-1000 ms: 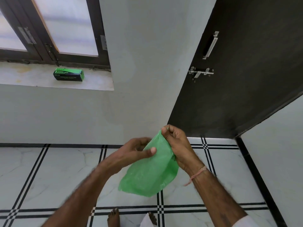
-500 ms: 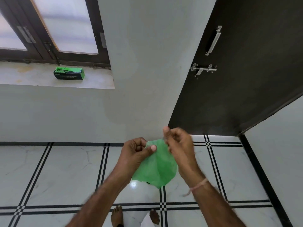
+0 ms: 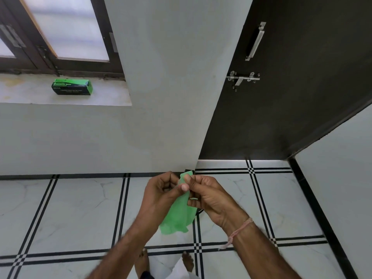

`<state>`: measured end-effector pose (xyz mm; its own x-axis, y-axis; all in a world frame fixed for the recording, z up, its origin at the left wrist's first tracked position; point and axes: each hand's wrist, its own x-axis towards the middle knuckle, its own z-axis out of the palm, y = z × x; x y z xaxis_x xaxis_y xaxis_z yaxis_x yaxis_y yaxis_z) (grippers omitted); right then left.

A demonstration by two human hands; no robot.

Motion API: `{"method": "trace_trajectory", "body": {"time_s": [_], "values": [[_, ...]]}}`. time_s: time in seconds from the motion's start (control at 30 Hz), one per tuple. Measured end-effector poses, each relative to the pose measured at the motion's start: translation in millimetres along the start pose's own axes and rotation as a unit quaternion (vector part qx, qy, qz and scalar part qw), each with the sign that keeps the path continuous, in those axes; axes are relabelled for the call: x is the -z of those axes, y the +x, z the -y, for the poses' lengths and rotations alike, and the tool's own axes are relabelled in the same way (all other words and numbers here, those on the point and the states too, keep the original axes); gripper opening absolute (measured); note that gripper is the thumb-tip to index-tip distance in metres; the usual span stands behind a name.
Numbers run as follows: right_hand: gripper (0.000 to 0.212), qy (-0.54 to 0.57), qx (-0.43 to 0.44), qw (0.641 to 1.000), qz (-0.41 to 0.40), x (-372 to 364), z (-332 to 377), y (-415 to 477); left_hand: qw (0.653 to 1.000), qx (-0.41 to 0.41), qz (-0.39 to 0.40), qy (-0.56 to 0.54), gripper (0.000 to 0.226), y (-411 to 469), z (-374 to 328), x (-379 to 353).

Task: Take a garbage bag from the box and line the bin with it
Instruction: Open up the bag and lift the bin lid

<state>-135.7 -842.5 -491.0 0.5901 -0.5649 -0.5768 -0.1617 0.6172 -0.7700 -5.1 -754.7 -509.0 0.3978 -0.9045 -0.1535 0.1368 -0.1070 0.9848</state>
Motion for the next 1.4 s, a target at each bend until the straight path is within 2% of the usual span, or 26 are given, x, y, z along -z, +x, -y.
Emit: {"method": "trace_trajectory", "body": {"time_s": [0.1,0.2,0.3,0.4,0.47,0.53,0.6,0.7,0.83,0.9,0.97,1.03,1.13,1.23,1.33,1.4], "values": [[0.030,0.027,0.018,0.999,0.001,1,-4,1,0.998,0.030,-0.003,-0.060,0.027,-3,-1,2],[0.036,0.057,0.046,0.997,0.025,3,-5,0,0.986,0.096,-0.015,-0.133,0.019,0,-1,6],[0.019,0.028,0.072,0.997,0.006,1,-5,1,0.963,0.151,0.010,-0.225,0.015,3,1,6],[0.007,0.020,0.080,0.996,-0.018,-1,-4,6,0.954,0.167,0.019,-0.250,0.017,5,3,2],[0.004,0.037,0.076,0.996,-0.017,-2,-5,9,0.952,0.171,0.015,-0.254,0.027,7,5,1],[0.007,0.066,0.069,0.995,-0.020,-2,-5,9,0.946,0.174,0.008,-0.272,0.048,11,9,1],[0.012,0.076,0.066,0.994,-0.040,3,-5,11,0.940,0.176,-0.010,-0.292,0.054,13,11,3],[0.015,0.109,0.040,0.991,-0.069,14,-5,15,0.931,0.187,-0.057,-0.309,0.031,14,13,5],[0.018,0.194,-0.004,0.976,-0.097,25,-7,25,0.905,0.226,-0.094,-0.348,0.060,19,19,9],[0.017,0.220,-0.004,0.970,-0.103,30,-7,28,0.893,0.241,-0.116,-0.362,0.059,21,21,12],[0.014,0.203,0.009,0.974,-0.101,36,-8,30,0.884,0.243,-0.136,-0.374,0.047,25,23,17],[0.024,0.120,0.035,0.988,-0.095,43,-8,30,0.880,0.238,-0.149,-0.384,0.039,29,25,24],[0.035,-0.004,0.063,0.992,-0.113,47,-8,33,0.885,0.228,-0.158,-0.374,0.042,36,29,33],[0.028,-0.009,0.059,0.986,-0.159,54,-3,41,0.899,0.220,-0.151,-0.348,0.050,39,36,41],[0.027,0.015,0.025,0.984,-0.176,62,9,46,0.952,0.202,-0.096,-0.209,0.059,32,44,48],[0.031,0.010,0.001,0.982,-0.191,65,16,50,0.980,0.187,-0.017,-0.067,0.070,26,43,52]]}}
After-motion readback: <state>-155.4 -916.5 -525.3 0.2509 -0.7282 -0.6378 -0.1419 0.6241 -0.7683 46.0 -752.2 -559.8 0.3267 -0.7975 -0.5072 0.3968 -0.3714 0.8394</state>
